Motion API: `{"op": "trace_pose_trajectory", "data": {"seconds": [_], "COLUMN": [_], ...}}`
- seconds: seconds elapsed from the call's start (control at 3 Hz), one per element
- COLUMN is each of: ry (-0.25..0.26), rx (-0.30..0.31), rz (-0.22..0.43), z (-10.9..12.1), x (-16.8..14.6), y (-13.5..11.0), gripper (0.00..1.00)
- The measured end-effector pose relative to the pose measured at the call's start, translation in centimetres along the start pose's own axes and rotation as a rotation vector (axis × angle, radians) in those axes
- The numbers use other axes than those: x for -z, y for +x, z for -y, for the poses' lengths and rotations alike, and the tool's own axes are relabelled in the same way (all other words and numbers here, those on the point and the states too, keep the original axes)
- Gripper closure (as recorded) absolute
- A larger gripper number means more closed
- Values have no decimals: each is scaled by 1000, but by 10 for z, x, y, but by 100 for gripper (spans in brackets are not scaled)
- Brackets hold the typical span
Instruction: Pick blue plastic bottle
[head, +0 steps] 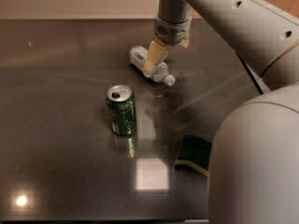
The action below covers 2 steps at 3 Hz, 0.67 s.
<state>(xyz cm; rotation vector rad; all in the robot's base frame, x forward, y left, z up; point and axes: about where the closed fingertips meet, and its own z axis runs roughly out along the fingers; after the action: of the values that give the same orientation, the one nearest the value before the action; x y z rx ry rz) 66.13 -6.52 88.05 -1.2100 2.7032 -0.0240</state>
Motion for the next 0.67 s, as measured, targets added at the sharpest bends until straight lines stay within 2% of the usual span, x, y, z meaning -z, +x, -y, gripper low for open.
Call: {"op": "trace_pose_trajectory", "data": {"seconds": [0.67], "ry": [-59], "rx": [-38], "rz": [-4], "z": [-6], "x": [-26], "y": [-27], "gripper": [0]}}
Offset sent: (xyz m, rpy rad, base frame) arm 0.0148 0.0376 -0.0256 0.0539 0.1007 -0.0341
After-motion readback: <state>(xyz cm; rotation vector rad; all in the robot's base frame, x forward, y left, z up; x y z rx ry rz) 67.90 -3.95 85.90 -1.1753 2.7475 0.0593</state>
